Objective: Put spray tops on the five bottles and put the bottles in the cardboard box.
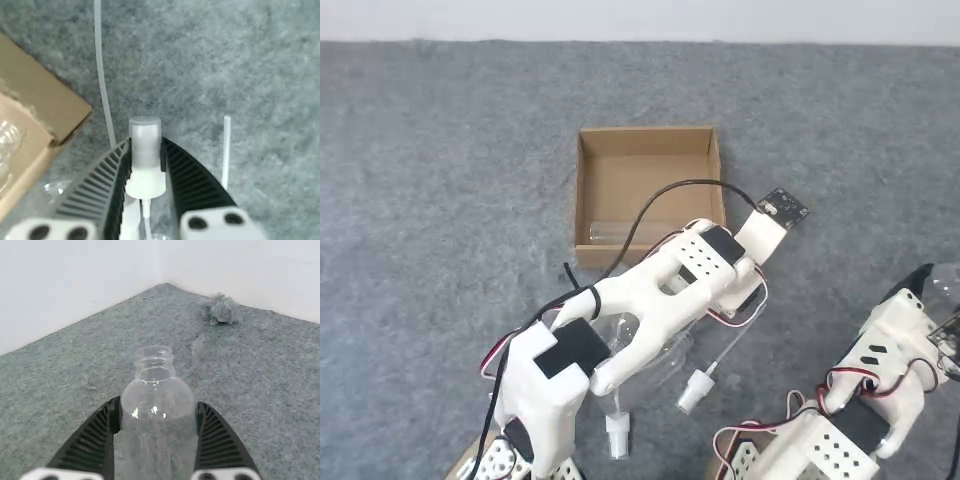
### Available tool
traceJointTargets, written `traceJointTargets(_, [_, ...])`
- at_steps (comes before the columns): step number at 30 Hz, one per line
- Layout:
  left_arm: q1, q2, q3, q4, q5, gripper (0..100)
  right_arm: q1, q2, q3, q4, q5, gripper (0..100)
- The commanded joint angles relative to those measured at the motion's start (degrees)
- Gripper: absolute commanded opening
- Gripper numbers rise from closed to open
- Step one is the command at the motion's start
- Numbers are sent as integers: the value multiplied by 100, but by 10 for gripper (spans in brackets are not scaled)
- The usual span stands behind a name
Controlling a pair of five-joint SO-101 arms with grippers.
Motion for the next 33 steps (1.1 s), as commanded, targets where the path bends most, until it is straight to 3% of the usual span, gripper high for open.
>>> traceJointTargets(1, [0,-88,-462,466,-9,22,4,-66,-88,-154,123,20])
traceJointTargets(16, [123,-97,-567,571,229,16,-4,-66,-70,-514,123,20])
traceJointTargets(22, [-44,-97,-875,1116,308,133,-31,-66,35,-558,123,20])
traceJointTargets(33, [-53,-26,-884,1187,308,142,-31,-66,53,-558,132,20])
